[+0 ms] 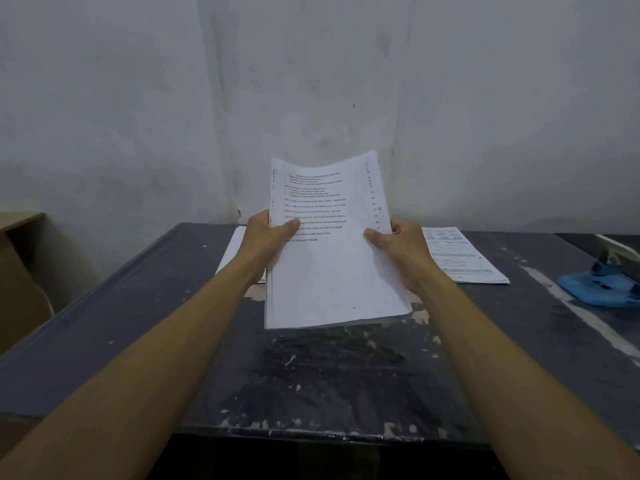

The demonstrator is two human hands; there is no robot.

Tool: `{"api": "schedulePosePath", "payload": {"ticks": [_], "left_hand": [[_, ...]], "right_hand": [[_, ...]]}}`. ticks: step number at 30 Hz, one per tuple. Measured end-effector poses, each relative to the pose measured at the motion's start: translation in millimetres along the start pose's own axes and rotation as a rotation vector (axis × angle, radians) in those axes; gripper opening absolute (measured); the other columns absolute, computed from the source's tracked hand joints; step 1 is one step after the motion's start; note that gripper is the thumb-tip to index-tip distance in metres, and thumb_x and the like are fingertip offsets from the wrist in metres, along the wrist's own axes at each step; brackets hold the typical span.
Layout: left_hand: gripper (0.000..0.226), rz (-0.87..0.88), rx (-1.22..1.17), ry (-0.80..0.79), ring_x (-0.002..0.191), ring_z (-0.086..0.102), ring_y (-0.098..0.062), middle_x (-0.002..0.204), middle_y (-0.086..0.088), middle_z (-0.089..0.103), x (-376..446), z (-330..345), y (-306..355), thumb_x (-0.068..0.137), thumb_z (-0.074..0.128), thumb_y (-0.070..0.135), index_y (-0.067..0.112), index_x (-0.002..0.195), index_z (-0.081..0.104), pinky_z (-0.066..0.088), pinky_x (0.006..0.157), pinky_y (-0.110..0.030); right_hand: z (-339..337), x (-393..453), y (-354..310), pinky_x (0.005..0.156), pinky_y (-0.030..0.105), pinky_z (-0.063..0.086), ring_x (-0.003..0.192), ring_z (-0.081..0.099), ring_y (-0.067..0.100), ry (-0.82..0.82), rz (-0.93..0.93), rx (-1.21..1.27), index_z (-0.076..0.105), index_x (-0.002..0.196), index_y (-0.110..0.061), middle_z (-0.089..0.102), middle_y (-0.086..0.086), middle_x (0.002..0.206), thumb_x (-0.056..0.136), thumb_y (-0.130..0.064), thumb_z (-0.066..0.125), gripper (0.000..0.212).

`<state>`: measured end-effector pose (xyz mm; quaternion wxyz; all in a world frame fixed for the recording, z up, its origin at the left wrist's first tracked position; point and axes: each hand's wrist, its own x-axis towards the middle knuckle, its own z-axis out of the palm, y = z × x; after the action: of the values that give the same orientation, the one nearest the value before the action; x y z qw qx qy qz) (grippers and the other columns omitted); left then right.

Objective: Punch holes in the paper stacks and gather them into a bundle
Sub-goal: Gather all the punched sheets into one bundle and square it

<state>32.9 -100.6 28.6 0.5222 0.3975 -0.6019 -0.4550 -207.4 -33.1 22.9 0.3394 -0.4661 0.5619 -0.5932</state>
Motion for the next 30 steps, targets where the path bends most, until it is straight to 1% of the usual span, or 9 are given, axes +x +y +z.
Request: {"api": "schedulePosePath", "payload": {"ticks": [3,7,11,14,17,21,24,27,30], "left_hand": [[0.029,-0.035,0.006,-0.033,0.086,0.074,-0.008,0.104,0.010,0.074,13.2,26.1,-4.7,0.092,0.072,0.026,0.019,0.120,0.068,0.060,0.069,-0.023],[0.017,-0.127,0.034,-0.088,0.081,0.072,-0.008,0.100,0.010,0.072,34.0,69.3,-6.1,0.095,0.067,0.024,0.022,0.112,0.066,0.054,0.053,-0.016],[0.028,-0.117,0.094,-0.149,0.087,0.070,-0.009,0.111,0.004,0.070,58.0,114.8,-11.7,0.096,0.066,0.022,0.013,0.122,0.067,0.055,0.060,-0.016],[0.028,-0.094,0.121,-0.189,0.084,0.068,-0.005,0.111,0.005,0.068,74.1,151.4,-18.0,0.096,0.065,0.022,0.012,0.123,0.067,0.053,0.061,-0.014],[0.028,-0.109,0.165,-0.217,0.090,0.069,-0.013,0.113,0.002,0.068,89.7,191.3,-27.9,0.096,0.064,0.020,0.011,0.122,0.066,0.056,0.072,-0.022],[0.025,-0.106,0.269,-0.266,0.083,0.061,-0.006,0.114,0.000,0.066,107.7,244.3,-46.2,0.097,0.059,0.018,0.011,0.121,0.063,0.046,0.061,-0.015],[0.026,-0.126,0.355,-0.265,0.098,0.063,-0.019,0.123,-0.006,0.065,120.5,278.7,-60.9,0.098,0.056,0.018,0.009,0.122,0.060,0.049,0.074,-0.023],[0.033,-0.145,0.456,-0.253,0.103,0.060,-0.023,0.128,-0.010,0.063,129.3,306.9,-78.6,0.099,0.052,0.015,0.005,0.130,0.056,0.049,0.080,-0.029],[0.031,-0.178,0.576,-0.217,0.109,0.060,-0.029,0.127,-0.014,0.060,134.4,327.4,-96.3,0.098,0.052,0.012,0.002,0.128,0.050,0.053,0.087,-0.035]], "right_hand": [[-20.2,12.6,4.8,0.071,0.029,0.059,0.080,0.075,0.016,0.025,0.037,-0.002,0.075,0.100,-0.015,0.078,-0.006,0.091,0.089,-0.019,0.073,0.013],[-54.7,32.0,11.5,0.065,0.027,0.058,0.074,0.075,0.015,0.106,0.089,-0.039,0.073,0.091,-0.014,0.078,-0.005,0.086,0.088,-0.016,0.073,0.004],[-91.7,55.5,18.5,0.073,0.034,0.060,0.079,0.074,0.023,0.202,0.141,-0.074,0.073,0.095,-0.009,0.077,0.003,0.091,0.087,-0.012,0.073,0.008],[-118.9,70.1,24.3,0.072,0.032,0.059,0.079,0.073,0.021,0.242,0.150,-0.129,0.072,0.085,-0.013,0.075,0.001,0.090,0.087,-0.010,0.072,0.004],[-146.5,82.7,32.2,0.064,0.026,0.057,0.076,0.071,0.016,0.285,0.170,-0.191,0.070,0.088,-0.012,0.073,-0.002,0.086,0.088,-0.007,0.068,0.006],[-181.0,106.4,45.2,0.060,0.026,0.053,0.072,0.067,0.016,0.359,0.235,-0.326,0.068,0.084,-0.006,0.069,0.003,0.085,0.088,-0.006,0.065,0.005],[-200.9,127.7,54.6,0.063,0.030,0.055,0.074,0.066,0.021,0.385,0.266,-0.417,0.068,0.092,-0.004,0.068,0.004,0.087,0.088,-0.007,0.064,0.006],[-213.9,148.4,65.9,0.053,0.025,0.049,0.076,0.066,0.021,0.363,0.293,-0.475,0.065,0.091,-0.006,0.067,0.005,0.093,0.089,-0.010,0.064,0.004],[-219.5,165.7,80.9,0.062,0.030,0.054,0.082,0.066,0.025,0.339,0.319,-0.535,0.064,0.102,-0.003,0.067,0.008,0.101,0.091,-0.013,0.063,0.015]]}}
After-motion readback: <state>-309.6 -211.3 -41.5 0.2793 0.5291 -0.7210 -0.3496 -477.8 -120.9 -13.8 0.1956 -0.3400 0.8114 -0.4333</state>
